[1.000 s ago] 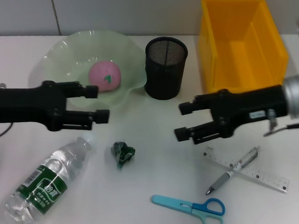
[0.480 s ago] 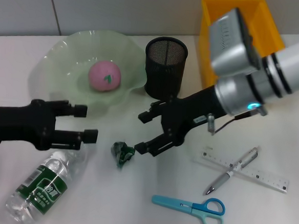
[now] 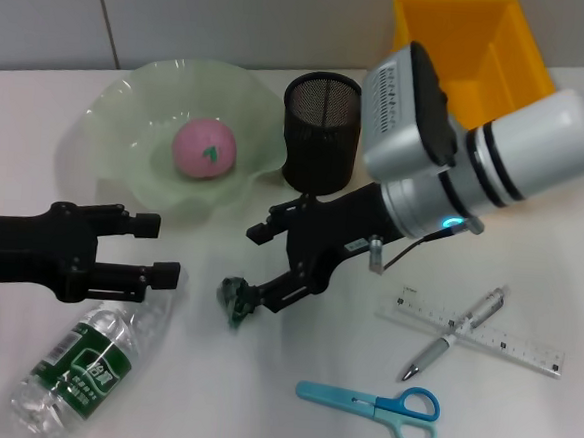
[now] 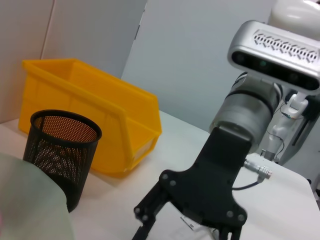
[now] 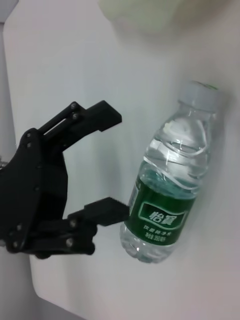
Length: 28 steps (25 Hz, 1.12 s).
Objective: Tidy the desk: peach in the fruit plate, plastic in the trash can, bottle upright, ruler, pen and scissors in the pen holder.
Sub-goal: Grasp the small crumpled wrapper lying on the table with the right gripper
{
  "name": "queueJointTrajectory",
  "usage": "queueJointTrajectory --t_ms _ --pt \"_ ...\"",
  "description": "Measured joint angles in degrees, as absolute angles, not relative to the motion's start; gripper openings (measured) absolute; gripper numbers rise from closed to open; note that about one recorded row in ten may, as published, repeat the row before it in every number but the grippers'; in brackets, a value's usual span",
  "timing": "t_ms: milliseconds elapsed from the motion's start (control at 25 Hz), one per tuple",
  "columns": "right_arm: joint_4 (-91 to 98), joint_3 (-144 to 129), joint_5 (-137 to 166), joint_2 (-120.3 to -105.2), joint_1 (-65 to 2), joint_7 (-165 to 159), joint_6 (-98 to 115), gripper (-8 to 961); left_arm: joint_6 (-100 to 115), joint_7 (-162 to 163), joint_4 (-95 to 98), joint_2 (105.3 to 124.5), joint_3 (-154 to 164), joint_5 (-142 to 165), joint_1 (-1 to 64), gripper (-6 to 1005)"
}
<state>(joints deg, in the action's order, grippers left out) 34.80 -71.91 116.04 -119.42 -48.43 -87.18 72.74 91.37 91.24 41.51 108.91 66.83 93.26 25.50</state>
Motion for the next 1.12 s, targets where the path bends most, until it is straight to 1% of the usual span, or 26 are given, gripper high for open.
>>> queueJointTrajectory --t_ms 440,1120 --pt "31.01 -80.87 108.75 -119.62 -48.84 -83.73 65.5 794 94.76 90.94 41.41 108.45 62.68 93.52 25.28 831" --pt "28.37 -84.17 104.63 -119.8 -49.07 -80.76 62.63 780 94.82 91.17 41.28 108.55 62.6 93.6 25.65 829"
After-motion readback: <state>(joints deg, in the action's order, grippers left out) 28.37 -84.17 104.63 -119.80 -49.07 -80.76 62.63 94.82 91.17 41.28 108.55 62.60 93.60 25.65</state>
